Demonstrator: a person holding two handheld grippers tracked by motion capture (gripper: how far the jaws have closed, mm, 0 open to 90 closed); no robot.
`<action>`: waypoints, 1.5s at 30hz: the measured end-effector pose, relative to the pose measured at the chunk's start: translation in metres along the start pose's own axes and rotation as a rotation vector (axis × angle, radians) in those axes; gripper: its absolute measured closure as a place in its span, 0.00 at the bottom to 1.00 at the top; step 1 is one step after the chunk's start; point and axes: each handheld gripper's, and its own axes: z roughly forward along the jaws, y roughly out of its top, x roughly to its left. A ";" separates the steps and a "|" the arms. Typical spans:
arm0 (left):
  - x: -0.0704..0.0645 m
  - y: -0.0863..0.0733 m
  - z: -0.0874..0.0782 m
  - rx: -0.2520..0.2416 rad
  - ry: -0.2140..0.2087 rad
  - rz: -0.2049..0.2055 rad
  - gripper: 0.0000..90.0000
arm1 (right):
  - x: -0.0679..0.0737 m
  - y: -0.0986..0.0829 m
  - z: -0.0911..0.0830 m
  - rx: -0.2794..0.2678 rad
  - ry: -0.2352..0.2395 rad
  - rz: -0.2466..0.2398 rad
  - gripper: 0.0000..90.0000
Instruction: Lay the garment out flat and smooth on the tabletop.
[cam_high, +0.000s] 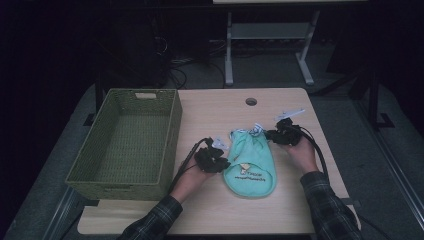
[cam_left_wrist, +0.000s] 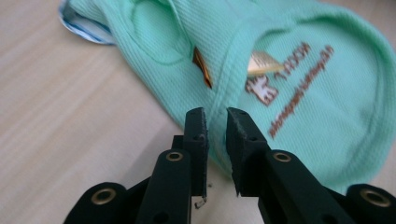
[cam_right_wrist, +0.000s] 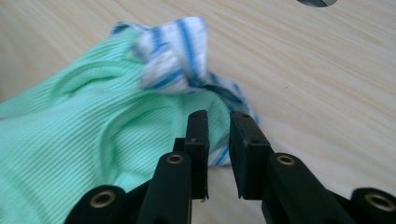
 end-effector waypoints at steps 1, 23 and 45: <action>0.002 0.003 0.002 -0.002 0.001 0.000 0.87 | 0.002 -0.004 -0.006 -0.002 0.015 0.002 0.90; 0.015 0.005 0.030 0.032 0.013 0.001 0.94 | 0.034 -0.055 -0.019 0.077 0.115 -0.063 1.00; -0.020 -0.025 0.003 0.076 -0.073 0.026 0.94 | 0.065 -0.077 -0.040 0.096 0.182 -0.113 0.99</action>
